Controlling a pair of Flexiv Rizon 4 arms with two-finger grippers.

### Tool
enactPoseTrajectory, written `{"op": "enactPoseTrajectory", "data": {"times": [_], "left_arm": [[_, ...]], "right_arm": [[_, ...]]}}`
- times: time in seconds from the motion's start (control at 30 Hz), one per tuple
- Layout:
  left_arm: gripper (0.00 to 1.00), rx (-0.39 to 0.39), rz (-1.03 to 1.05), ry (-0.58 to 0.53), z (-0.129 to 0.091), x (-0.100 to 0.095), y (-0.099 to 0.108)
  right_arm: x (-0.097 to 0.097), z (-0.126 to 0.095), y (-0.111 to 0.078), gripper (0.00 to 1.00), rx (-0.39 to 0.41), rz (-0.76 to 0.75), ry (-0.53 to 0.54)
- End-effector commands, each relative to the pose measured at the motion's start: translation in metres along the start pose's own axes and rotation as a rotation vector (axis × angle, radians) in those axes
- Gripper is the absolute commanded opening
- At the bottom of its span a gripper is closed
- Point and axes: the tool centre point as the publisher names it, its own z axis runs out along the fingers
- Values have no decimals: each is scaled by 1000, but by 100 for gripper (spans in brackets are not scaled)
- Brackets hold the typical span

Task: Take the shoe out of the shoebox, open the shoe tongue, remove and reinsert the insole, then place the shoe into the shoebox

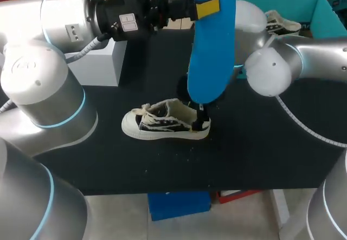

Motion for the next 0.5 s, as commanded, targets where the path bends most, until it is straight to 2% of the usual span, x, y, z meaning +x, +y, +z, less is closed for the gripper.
{"op": "enactPoseTrajectory", "data": {"times": [0.03, 0.1, 0.2, 0.5], "left_arm": [[0, -1, 0, -4, 0, 1, 1], [0, -1, 0, -4, 0, 1, 1], [0, -1, 0, -4, 0, 1, 1], [0, -1, 0, -4, 0, 1, 1]], "right_arm": [[9, 1, -16, 100, -311, 23, -39], [8, 2, -14, 100, -393, 18, -50], [7, 4, -12, 100, -461, 2, -54], [2, 11, -6, 100, -597, -27, -60]]}}
